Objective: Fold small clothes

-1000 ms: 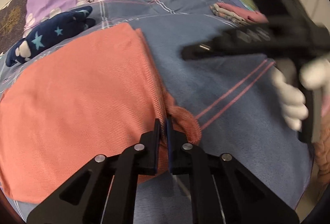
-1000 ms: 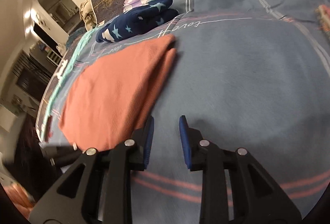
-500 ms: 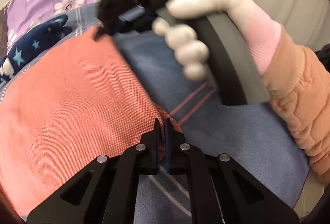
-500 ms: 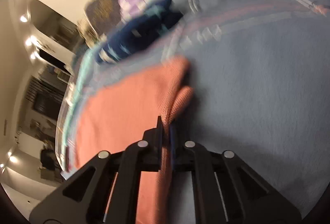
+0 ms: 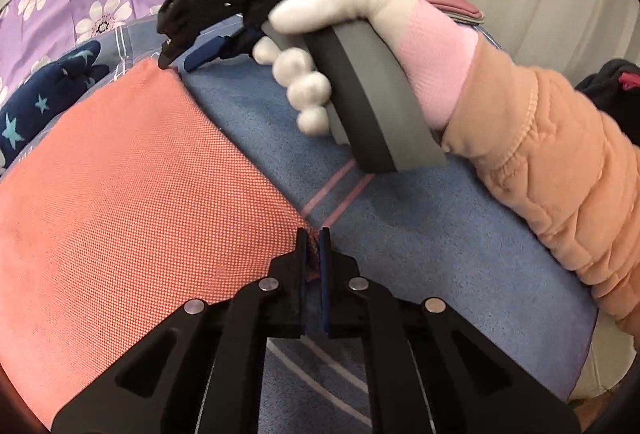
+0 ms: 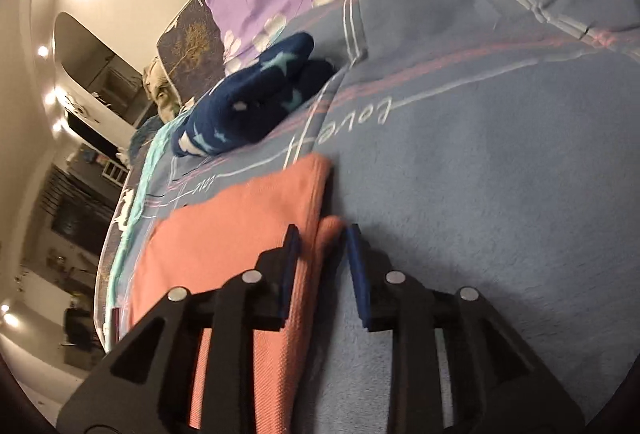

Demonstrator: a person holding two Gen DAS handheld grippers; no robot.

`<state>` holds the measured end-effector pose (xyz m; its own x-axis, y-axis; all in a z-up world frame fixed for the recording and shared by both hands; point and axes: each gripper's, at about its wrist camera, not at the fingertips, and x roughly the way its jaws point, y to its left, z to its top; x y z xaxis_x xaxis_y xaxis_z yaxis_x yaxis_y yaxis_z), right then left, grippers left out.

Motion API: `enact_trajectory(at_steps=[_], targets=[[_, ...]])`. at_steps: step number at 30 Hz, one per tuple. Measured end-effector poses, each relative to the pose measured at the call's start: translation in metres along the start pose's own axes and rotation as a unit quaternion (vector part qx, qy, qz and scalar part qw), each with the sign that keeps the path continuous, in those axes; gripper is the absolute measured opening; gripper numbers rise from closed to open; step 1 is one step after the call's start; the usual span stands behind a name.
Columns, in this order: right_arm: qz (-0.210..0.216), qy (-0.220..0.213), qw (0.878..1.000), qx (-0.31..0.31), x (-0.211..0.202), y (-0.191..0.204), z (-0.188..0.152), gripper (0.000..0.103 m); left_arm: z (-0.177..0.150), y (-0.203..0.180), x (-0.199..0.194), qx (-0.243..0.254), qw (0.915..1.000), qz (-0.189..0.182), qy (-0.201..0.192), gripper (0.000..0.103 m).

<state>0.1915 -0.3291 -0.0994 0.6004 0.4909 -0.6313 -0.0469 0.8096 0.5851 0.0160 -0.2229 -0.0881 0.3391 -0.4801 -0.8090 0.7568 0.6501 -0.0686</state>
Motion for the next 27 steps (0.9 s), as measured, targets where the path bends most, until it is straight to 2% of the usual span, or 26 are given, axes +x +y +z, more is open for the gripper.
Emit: enact_trajectory(at_steps=[1, 4, 7, 8, 9, 11, 14, 17, 18, 20, 24, 27], targets=[[-0.001, -0.003, 1.0, 0.008, -0.001, -0.002, -0.001, 0.026, -0.001, -0.001, 0.0, 0.001, 1.0, 0.001, -0.001, 0.003], [-0.002, -0.013, 1.0, 0.009, -0.006, 0.003, -0.006, 0.016, -0.002, 0.001, -0.001, -0.007, 0.9999, -0.007, -0.002, 0.004], [0.03, 0.004, 0.999, -0.037, -0.012, 0.028, -0.02, 0.015, -0.002, 0.008, 0.001, -0.017, 0.9996, -0.023, -0.002, 0.004], [0.024, 0.021, 0.998, -0.063, -0.008, 0.037, -0.024, 0.015, -0.002, 0.008, 0.002, -0.02, 0.9994, -0.027, -0.003, 0.005], [-0.009, 0.037, 0.996, -0.084, 0.001, 0.041, -0.028, 0.015, -0.003, 0.009, 0.002, -0.022, 0.9993, -0.031, -0.004, 0.005], [-0.066, 0.043, 0.992, -0.095, 0.019, 0.031, -0.031, 0.0, -0.003, 0.012, 0.002, -0.028, 0.9988, -0.039, -0.007, 0.005], [-0.044, 0.023, 0.996, -0.069, 0.014, 0.024, -0.032, 0.0, -0.006, 0.018, -0.003, -0.052, 0.9971, -0.054, -0.017, 0.005], [-0.082, 0.008, 0.993, -0.088, -0.001, 0.039, -0.04, 0.0, -0.021, 0.024, -0.017, -0.079, 0.993, -0.085, -0.021, 0.007], [-0.097, 0.003, 0.99, -0.101, -0.008, 0.047, -0.042, 0.0, -0.027, 0.025, -0.022, -0.081, 0.9928, -0.085, -0.023, 0.009], [-0.138, -0.016, 0.981, -0.135, -0.023, 0.067, -0.049, 0.012, -0.045, 0.032, -0.04, -0.084, 0.9928, -0.079, -0.033, 0.01], [-0.143, -0.045, 0.97, -0.192, -0.048, 0.105, -0.058, 0.014, -0.081, 0.07, -0.086, -0.122, 0.9887, -0.055, -0.067, 0.01], [-0.129, -0.048, 0.963, -0.233, -0.05, 0.143, -0.076, 0.018, -0.113, 0.112, -0.127, -0.171, 0.9799, -0.003, -0.102, 0.01]])
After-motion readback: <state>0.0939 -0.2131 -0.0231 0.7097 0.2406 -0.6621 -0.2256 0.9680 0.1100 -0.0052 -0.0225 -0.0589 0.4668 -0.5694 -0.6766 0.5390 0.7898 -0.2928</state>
